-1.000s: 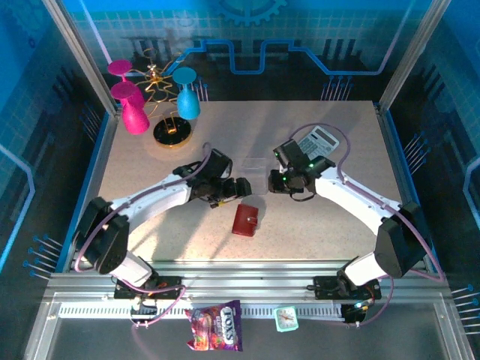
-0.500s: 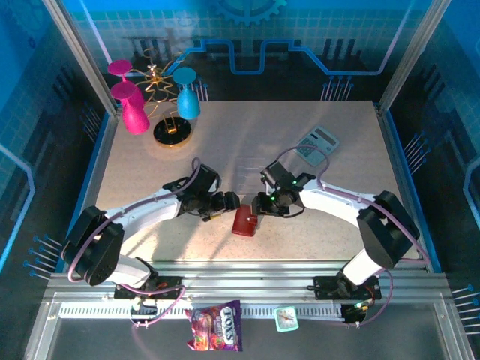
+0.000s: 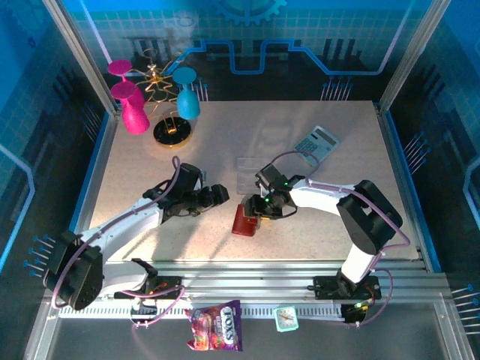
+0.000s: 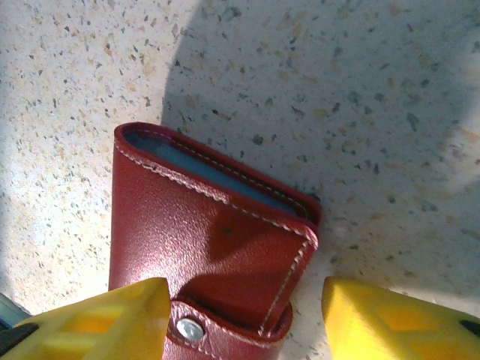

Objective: Take the credit cards out of the card holder

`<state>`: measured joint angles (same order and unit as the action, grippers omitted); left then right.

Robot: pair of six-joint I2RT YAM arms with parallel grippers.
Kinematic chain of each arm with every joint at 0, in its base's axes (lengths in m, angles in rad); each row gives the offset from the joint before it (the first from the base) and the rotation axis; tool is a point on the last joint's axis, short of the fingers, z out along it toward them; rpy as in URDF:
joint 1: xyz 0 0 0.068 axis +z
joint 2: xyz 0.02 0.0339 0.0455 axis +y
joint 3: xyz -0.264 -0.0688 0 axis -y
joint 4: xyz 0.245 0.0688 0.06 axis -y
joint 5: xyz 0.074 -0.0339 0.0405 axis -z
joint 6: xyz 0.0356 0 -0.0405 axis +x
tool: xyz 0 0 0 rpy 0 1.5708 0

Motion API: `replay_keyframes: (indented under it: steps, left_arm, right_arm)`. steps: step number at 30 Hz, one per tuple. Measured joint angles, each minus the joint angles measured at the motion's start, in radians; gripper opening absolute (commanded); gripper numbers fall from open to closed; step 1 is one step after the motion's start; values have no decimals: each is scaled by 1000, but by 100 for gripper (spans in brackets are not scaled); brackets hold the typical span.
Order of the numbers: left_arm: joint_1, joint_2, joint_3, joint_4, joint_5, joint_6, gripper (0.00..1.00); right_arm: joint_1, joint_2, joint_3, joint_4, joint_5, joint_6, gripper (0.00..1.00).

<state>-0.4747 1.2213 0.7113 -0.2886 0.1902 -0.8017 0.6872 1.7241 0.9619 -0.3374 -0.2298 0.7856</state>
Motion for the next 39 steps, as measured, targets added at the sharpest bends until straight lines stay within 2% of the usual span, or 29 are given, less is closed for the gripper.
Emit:
replay_keyframes:
  steps: [6, 10, 12, 21, 26, 29, 32, 39]
  left_arm:
    - [18, -79, -37, -5, -29, 19, 78]
    - [19, -91, -57, -1, -22, 16, 73]
    - [20, -90, -80, 14, -4, 3, 67]
    - [20, 32, -157, 198, 150, -123, 28]
    - [5, 103, -156, 288, 209, -170, 14]
    - [-16, 151, -143, 306, 230, -185, 10]
    - [-33, 199, -126, 325, 245, -197, 0]
    - [-43, 269, -120, 372, 277, -222, 0]
  right_arm:
    - [0, 34, 17, 45, -37, 9, 54]
    - [0, 37, 35, 55, -48, 11, 53]
    - [0, 37, 45, 48, -47, 10, 52]
    - [13, 11, 102, -106, 42, -39, 48]
    - [40, -5, 147, -175, 78, -58, 46]
    - [61, -5, 169, -202, 93, -61, 45]
    - [84, -2, 193, -227, 103, -61, 45]
    - [120, 29, 233, -262, 135, -61, 42]
